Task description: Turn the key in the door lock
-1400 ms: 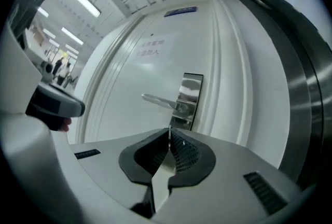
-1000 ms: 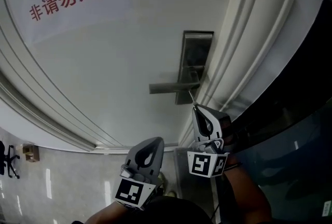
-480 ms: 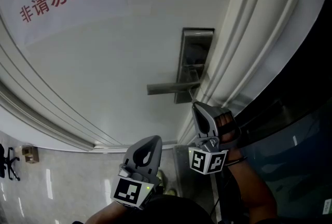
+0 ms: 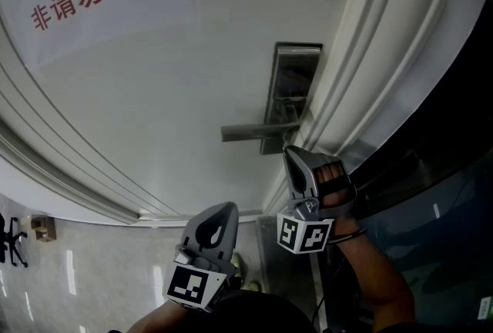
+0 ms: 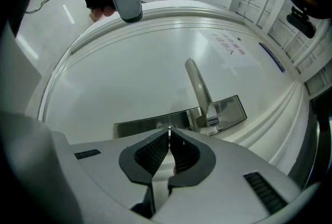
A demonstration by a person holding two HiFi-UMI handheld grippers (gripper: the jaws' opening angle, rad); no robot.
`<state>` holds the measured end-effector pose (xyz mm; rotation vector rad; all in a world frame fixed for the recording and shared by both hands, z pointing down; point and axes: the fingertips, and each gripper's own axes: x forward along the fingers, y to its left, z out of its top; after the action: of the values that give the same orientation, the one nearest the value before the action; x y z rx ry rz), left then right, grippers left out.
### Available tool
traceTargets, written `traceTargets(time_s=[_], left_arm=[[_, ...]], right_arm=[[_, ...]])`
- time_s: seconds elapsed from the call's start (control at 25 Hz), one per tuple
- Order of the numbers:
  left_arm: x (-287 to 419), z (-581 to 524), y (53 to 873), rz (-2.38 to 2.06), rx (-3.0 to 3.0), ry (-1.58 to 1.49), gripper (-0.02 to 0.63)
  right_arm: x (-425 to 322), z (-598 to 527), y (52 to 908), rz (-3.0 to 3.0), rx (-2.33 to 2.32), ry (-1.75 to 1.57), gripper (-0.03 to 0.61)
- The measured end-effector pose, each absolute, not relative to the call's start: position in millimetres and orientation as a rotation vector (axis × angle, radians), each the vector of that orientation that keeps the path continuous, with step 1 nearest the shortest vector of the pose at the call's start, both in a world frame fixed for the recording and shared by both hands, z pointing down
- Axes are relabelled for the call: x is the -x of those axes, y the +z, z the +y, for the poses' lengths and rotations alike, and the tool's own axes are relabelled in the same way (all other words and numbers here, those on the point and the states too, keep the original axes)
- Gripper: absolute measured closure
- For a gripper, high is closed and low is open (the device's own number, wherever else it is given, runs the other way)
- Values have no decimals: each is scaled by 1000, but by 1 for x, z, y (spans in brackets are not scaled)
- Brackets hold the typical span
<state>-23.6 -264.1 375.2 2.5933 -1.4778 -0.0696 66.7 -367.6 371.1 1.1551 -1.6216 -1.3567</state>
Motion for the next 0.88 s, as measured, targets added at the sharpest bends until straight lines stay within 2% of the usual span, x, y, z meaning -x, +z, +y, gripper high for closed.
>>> traceTargets(time_s=[0.88], left_arm=[[22, -262, 382, -1437, -2590, -78, 609]], right_arm=[[-57, -380, 375, -1480, -1000, -1403, 558]])
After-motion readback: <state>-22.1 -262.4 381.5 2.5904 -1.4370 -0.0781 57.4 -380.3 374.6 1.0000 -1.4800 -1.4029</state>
